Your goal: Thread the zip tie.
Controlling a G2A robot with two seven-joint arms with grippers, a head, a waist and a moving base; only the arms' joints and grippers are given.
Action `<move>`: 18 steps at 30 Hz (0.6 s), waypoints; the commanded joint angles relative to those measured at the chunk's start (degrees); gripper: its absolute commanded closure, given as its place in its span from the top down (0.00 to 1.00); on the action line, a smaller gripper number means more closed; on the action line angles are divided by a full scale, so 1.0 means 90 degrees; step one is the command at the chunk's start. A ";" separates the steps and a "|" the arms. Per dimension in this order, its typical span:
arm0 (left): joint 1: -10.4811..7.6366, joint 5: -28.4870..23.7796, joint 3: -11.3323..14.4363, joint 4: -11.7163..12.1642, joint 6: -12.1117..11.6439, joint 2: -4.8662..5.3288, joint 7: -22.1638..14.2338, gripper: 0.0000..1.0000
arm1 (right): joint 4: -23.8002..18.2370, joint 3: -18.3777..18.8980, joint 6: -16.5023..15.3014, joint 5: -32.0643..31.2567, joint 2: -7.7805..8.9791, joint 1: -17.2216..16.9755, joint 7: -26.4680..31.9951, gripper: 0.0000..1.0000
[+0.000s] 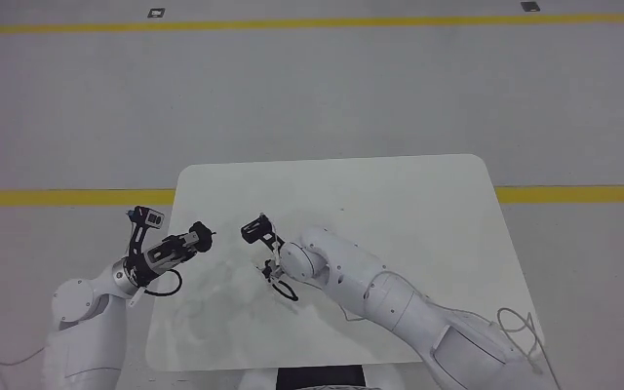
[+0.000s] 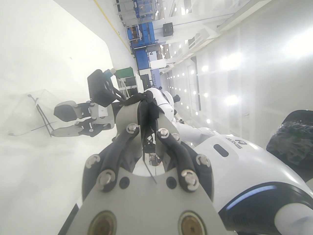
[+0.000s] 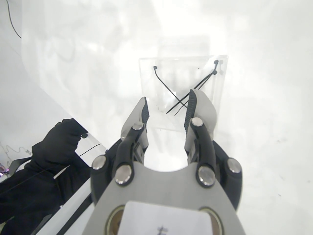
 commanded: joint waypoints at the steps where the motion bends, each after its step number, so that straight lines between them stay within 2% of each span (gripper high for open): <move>1: 0.0000 0.0000 0.0000 0.0000 0.0000 0.0000 0.0000 0.00 | 0.0194 -0.0064 0.0011 0.0018 -0.0068 0.0052 -0.0005 0.31; 8: 0.0000 0.0000 0.0000 0.0000 0.0000 0.0000 0.0000 0.00 | 0.0680 -0.0232 0.0108 0.0164 -0.0310 0.0252 0.0217 0.35; 18: 0.0000 0.0000 0.0000 0.0000 0.0000 0.0000 0.0000 0.00 | 0.0921 -0.0450 0.0025 -0.0254 -0.0492 0.0306 -0.0108 0.27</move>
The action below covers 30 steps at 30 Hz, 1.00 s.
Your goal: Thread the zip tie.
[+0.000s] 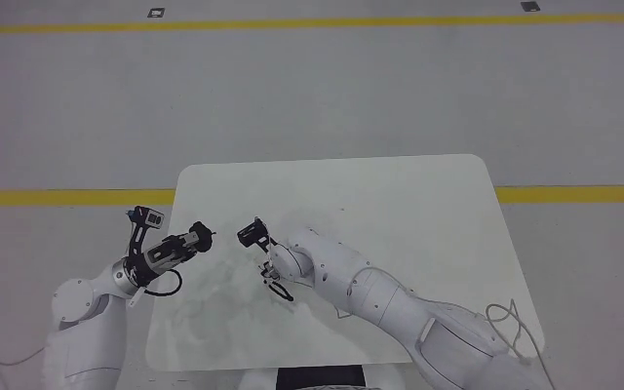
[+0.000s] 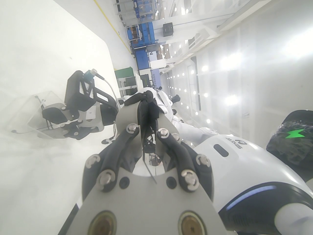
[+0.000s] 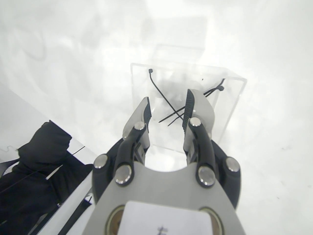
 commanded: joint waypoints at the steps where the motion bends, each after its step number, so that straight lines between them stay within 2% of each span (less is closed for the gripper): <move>1: 0.0000 0.0000 0.0000 0.0000 0.0000 0.0000 0.0000 0.00 | 0.0013 -0.0057 0.0006 -0.0141 -0.0028 -0.0005 -0.0060 0.27; 13: 0.0000 0.0000 0.0000 0.0000 0.0000 0.0000 0.0000 0.00 | -0.0089 -0.0088 -0.0266 -0.0556 -0.0113 -0.0075 -0.0160 0.29; 18: 0.0000 0.0000 0.0000 0.0000 0.0000 0.0000 0.0000 0.00 | -0.0140 -0.0036 -0.0482 -0.0630 -0.0101 -0.0067 0.0158 0.35; 22: 0.0000 0.0000 0.0000 0.0000 0.0000 0.0000 0.0000 0.00 | -0.0111 -0.0015 -0.0568 -0.0644 -0.0126 -0.0038 0.0471 0.36; 30: 0.0000 0.0000 0.0000 0.0000 0.0000 0.0000 0.0000 0.00 | 0.0147 -0.0042 -0.0524 -0.0683 -0.0257 0.0021 0.0658 0.36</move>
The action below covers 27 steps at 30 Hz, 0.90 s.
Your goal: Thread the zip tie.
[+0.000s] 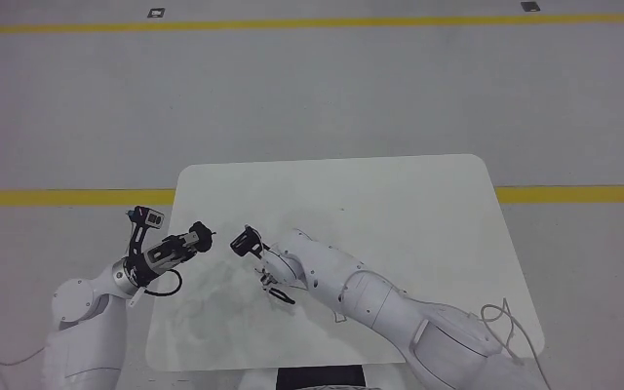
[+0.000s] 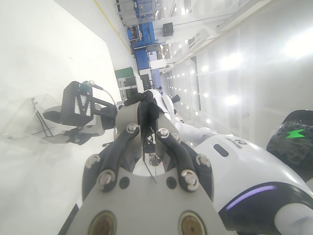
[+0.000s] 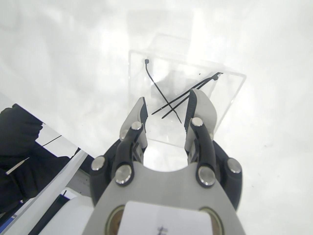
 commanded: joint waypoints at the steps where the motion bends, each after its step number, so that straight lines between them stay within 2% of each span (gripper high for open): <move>1: 0.0000 0.0000 0.0000 0.0000 0.0000 0.0000 0.0000 0.00 | 0.0087 -0.0017 0.0024 -0.0014 -0.0041 0.0013 0.0002 0.36; 7: 0.0000 0.0000 0.0000 0.0000 0.0000 0.0000 0.0000 0.00 | 0.0379 -0.0050 0.0060 -0.0020 -0.0176 0.0039 -0.0121 0.36; 10: 0.0000 0.0000 0.0000 0.0000 0.0000 0.0000 0.0000 0.00 | 0.0491 -0.0075 0.0093 -0.0054 -0.0245 0.0065 -0.0145 0.33; 11: 0.0000 0.0000 0.0000 0.0000 0.0000 0.0000 0.0000 0.00 | 0.0518 -0.0083 0.0111 -0.0069 -0.0266 0.0073 -0.0148 0.31; 14: 0.0000 0.0000 0.0000 0.0000 0.0000 0.0000 0.0000 0.00 | 0.0580 -0.0096 0.0192 -0.0125 -0.0327 0.0099 -0.0155 0.15; 19: 0.0000 0.0000 0.0000 0.0000 0.0000 0.0000 0.0000 0.00 | 0.0626 -0.0065 0.0260 -0.0181 -0.0388 0.0108 -0.0165 0.04; 22: 0.0000 0.0000 0.0000 0.0000 0.0000 0.0000 0.0000 0.00 | 0.0636 -0.0030 0.0290 -0.0218 -0.0407 0.0098 -0.0167 0.00; 27: 0.0000 0.0000 0.0000 0.0000 0.0000 0.0000 0.0000 0.00 | 0.0562 0.0048 0.0325 -0.0301 -0.0412 0.0060 -0.0155 0.00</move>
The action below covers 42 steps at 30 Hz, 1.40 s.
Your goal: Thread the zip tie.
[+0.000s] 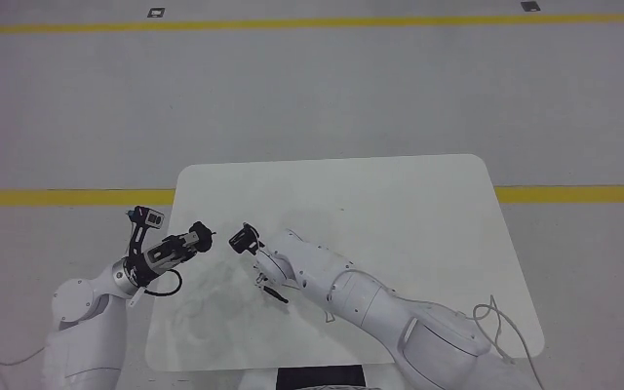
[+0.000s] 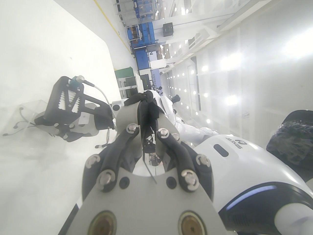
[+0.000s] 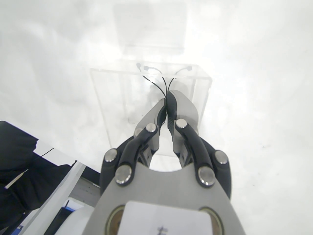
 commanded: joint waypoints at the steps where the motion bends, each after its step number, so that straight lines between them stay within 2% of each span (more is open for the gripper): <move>1: 0.0000 0.0000 0.0000 0.0000 0.0000 0.0000 0.0000 0.00 | -0.0059 0.0035 0.0011 -0.0035 0.0007 -0.0025 0.0009 0.00; 6: 0.0000 0.0000 0.0000 0.0000 0.0000 0.0000 0.0000 0.00 | -0.0309 0.0163 0.0043 -0.0126 0.0058 -0.0128 0.0024 0.00; 13: 0.0000 0.0000 0.0000 0.0000 0.0000 0.0000 0.0000 0.00 | -0.0919 0.0426 0.0042 -0.0358 0.0232 -0.0395 0.0143 0.00; 17: 0.0000 0.0000 0.0000 0.0000 0.0000 0.0000 0.0000 0.00 | -0.1168 0.0557 0.0008 -0.0490 0.0324 -0.0547 0.0255 0.11; 20: 0.0000 0.0000 0.0000 0.0000 0.0000 0.0000 0.0000 0.00 | -0.1270 0.0636 -0.0027 -0.0561 0.0370 -0.0633 0.0317 0.15; 32: 0.0000 0.0000 0.0000 0.0000 0.0000 0.0000 0.0000 0.00 | -0.1322 0.0763 -0.0149 -0.0603 0.0377 -0.0771 0.0251 0.11; 38: 0.0000 0.0000 0.0000 0.0000 0.0000 0.0000 0.0000 0.00 | -0.1074 0.0669 0.0058 -0.0568 0.0249 -0.0702 0.0219 0.09; 42: 0.0000 0.0000 0.0000 0.0000 0.0000 0.0000 0.0000 0.00 | -0.0802 0.0563 0.0235 -0.0568 0.0131 -0.0612 0.0238 0.11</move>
